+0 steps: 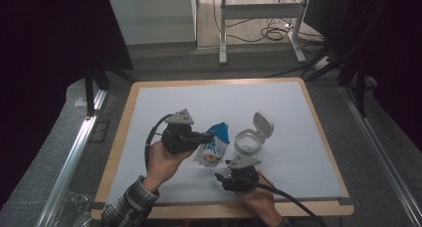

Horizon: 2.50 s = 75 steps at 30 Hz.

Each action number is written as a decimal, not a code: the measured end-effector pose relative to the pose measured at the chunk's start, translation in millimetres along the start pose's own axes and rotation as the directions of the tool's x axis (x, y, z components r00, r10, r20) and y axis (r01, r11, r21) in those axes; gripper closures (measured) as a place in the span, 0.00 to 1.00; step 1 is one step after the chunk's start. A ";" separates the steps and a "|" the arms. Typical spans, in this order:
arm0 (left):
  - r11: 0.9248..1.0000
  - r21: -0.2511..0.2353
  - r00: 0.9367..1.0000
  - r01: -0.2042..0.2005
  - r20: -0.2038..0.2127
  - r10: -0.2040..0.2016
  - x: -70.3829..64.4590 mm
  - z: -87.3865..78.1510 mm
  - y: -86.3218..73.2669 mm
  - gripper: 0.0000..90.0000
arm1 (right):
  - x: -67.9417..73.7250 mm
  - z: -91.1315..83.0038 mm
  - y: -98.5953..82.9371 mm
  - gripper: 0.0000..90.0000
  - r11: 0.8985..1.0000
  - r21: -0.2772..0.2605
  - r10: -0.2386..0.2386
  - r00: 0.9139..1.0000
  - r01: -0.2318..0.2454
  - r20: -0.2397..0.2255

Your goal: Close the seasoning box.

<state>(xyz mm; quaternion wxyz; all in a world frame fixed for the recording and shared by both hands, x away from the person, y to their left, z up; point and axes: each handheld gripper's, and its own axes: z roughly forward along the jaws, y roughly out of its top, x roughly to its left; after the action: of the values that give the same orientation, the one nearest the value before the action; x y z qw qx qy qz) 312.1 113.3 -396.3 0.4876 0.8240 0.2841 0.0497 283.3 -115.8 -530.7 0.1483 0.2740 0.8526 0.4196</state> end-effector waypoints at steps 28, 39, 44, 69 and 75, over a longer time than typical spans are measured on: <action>1.000 0.003 0.999 0.029 0.039 -0.029 -1.7 -3.2 7.2 1.00 | 4.6 19.7 9.1 0.42 0.999 -0.050 -0.018 0.997 0.022 0.081; 0.999 0.004 0.998 0.042 0.053 -0.042 -2.0 -2.4 9.5 1.00 | 3.9 21.3 11.0 0.42 0.993 -0.080 -0.082 0.988 0.093 0.131; 0.998 0.009 0.997 0.057 0.060 -0.057 1.0 1.4 9.2 1.00 | 5.3 20.4 11.4 0.45 0.988 -0.100 -0.103 0.985 0.118 0.138; 0.998 0.057 0.999 -0.012 -0.033 0.014 -2.1 31.3 25.4 0.99 | 11.7 13.8 12.8 0.58 0.988 -0.094 -0.116 0.992 0.119 0.040; 0.997 0.067 0.998 -0.035 -0.041 0.038 -6.0 37.8 30.4 0.99 | 10.2 12.0 13.7 0.58 0.992 -0.091 -0.087 0.996 0.087 0.002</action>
<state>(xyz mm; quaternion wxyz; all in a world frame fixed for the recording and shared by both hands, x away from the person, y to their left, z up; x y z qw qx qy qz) 333.5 69.8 -389.5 0.4528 0.8436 0.2808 0.0666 285.6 -95.3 -527.3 0.1780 0.2293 0.8437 0.4515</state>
